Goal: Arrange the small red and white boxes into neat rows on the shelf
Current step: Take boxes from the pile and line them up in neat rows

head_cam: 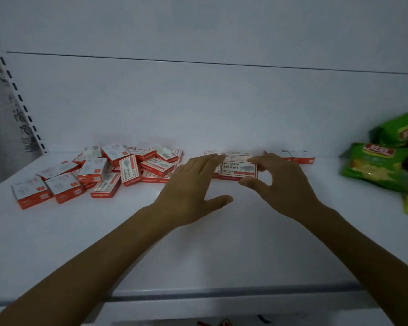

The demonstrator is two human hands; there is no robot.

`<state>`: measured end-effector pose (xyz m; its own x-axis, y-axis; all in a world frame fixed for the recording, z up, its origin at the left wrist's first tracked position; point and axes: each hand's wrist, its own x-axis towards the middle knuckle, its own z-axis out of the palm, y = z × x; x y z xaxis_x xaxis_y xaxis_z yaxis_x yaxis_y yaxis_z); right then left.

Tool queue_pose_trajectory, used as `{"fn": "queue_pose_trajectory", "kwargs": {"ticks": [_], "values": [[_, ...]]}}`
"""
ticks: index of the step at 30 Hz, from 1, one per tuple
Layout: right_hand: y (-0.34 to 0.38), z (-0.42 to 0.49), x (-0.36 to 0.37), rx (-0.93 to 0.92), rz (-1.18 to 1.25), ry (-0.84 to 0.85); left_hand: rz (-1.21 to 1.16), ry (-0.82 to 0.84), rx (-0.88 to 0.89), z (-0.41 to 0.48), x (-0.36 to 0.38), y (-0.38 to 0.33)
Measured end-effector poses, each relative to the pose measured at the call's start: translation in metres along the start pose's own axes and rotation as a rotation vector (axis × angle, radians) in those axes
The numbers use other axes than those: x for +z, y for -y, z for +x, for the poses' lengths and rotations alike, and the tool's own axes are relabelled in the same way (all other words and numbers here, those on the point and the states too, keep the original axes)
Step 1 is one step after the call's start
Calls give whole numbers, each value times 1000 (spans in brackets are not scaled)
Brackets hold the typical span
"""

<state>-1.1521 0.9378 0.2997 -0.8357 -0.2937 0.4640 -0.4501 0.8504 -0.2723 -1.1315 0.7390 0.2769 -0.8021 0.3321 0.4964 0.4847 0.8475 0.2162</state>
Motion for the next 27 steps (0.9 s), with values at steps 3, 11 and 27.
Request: {"fn": "queue_pose_trajectory", "kwargs": {"ticks": [3, 11, 27], "values": [[-36, 0, -7, 12, 3, 33, -9, 4, 3, 19, 18, -15], [-87, 19, 7, -20, -3, 191, 41, 38, -174, 34, 57, -24], [-74, 8, 29, -173, -187, 294, 65, 57, -279, 28, 66, -18]]}}
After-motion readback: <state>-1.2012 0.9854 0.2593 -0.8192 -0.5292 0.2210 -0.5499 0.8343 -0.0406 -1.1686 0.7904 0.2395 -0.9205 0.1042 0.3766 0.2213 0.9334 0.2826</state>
